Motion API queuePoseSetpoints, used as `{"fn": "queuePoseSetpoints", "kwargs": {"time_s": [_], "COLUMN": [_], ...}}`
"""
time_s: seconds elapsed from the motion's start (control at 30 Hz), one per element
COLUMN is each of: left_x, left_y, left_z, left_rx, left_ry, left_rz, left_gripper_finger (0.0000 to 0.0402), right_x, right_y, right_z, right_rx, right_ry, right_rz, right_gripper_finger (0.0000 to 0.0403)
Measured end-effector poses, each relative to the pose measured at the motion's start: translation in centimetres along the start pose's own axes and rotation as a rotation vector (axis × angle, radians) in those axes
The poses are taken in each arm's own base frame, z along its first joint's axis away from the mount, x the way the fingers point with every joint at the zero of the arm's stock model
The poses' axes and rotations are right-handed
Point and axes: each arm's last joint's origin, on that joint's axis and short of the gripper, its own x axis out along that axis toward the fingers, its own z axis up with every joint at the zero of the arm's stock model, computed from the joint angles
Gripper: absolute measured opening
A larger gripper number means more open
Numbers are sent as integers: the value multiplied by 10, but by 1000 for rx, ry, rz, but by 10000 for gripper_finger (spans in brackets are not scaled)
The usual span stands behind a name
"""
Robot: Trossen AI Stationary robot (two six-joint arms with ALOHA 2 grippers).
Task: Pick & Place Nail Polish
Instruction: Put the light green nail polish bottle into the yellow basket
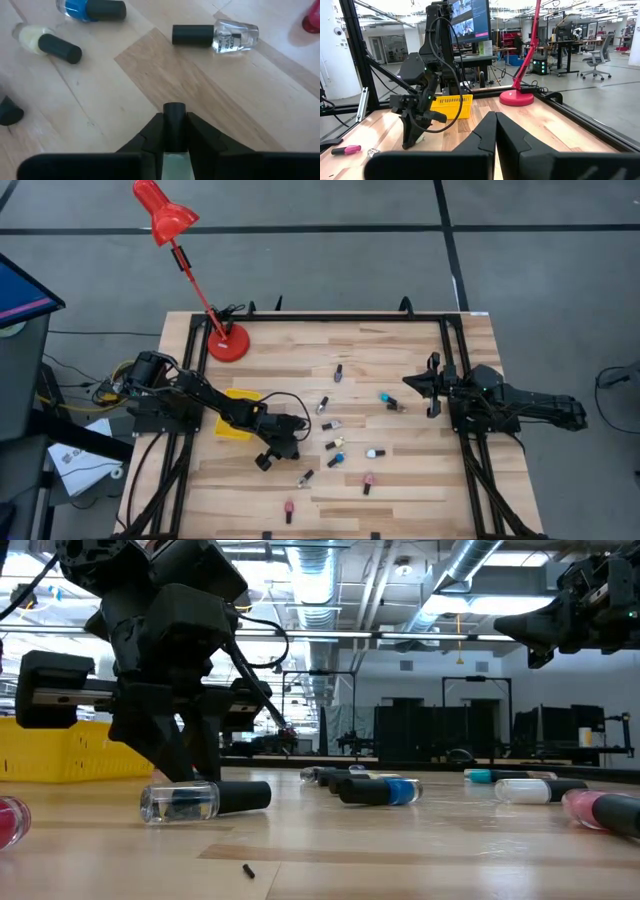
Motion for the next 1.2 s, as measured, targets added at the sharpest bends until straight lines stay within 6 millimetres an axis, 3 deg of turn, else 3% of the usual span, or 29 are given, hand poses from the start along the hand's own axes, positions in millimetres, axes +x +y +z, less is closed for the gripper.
{"fn": "queuePoseSetpoints", "kwargs": {"time_s": [0.13, 0.27, 0.53, 0.73, 0.87, 1.03, 1.2], "left_x": [-4, -23, -95, -149, -171, -181, -175], "left_y": [5, 12, 13, 1, -8, -17, -20], "left_z": [11, 27, 41, 26, 12, -6, -15], "left_rx": [-26, -82, -367, -627, -824, -1035, -1160], "left_ry": [-23, -75, -122, -92, -61, 17, 106], "left_rz": [44, 169, 474, 622, 699, 760, 809], "left_gripper_finger": [52, 51, 50, 50, 50, 50, 50], "right_x": [0, 0, 0, 0, 0, 0, 0], "right_y": [0, 0, 0, 0, 0, 0, 0], "right_z": [0, 0, 0, 0, 0, 0, 0], "right_rx": [0, 0, -1, -1, -1, -1, 0], "right_ry": [0, 0, 1, 0, 0, 0, 0], "right_rz": [0, 0, 0, -1, -1, 0, 0], "right_gripper_finger": [0, 0, 0, 0, 0, 0, 0]}}
